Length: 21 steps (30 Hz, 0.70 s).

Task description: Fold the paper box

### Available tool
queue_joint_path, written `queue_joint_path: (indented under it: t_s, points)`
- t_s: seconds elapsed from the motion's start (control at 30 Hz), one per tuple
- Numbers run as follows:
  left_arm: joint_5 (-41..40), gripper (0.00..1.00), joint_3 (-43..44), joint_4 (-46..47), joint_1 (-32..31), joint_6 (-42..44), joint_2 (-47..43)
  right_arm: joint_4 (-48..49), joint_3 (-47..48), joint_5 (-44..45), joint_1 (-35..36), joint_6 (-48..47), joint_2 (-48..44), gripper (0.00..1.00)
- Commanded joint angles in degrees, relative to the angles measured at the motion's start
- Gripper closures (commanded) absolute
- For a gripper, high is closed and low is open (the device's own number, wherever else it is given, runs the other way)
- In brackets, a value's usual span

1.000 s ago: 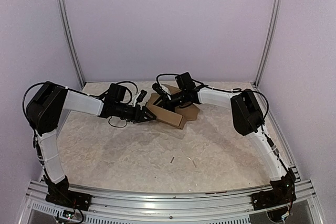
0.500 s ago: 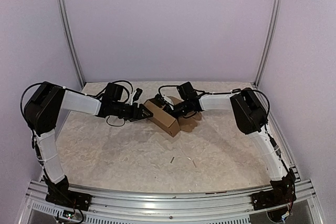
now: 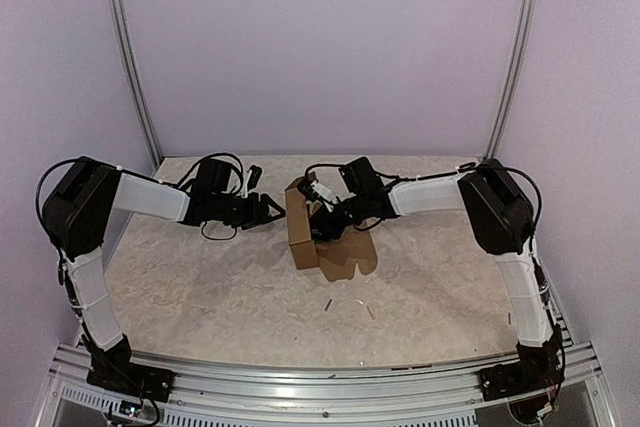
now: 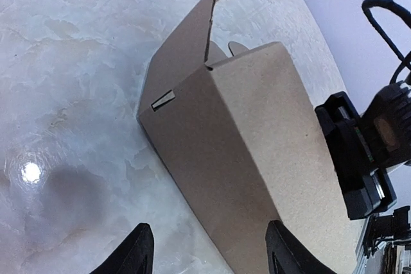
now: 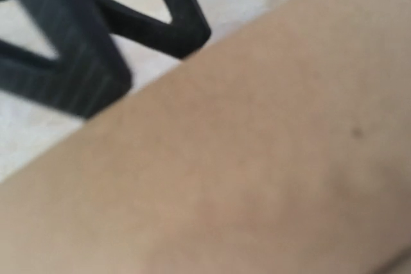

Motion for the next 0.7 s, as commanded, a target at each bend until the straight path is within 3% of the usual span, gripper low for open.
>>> queue_joint_path:
  t_s: [0.0, 0.23, 0.47, 0.67]
  points:
    - [-1.84, 0.41, 0.56, -1.53, 0.34, -0.31, -1.11, -2.23, -3.61, 1.42, -3.25, 2.42, -8.10, 0.57]
    - [-4.57, 0.41, 1.89, -3.87, -0.52, 0.21, -2.61, -10.36, -4.35, 8.05, -9.39, -11.17, -12.25, 0.55]
    - [-9.52, 0.41, 2.71, -6.20, -3.37, 1.09, -4.16, -17.13, -1.63, 15.61, -8.14, -21.80, -6.78, 0.80]
    - [-15.58, 0.41, 4.80, -11.61, -5.97, 2.06, -5.70, -19.65, -2.64, 24.49, -5.18, -26.27, -4.93, 0.83]
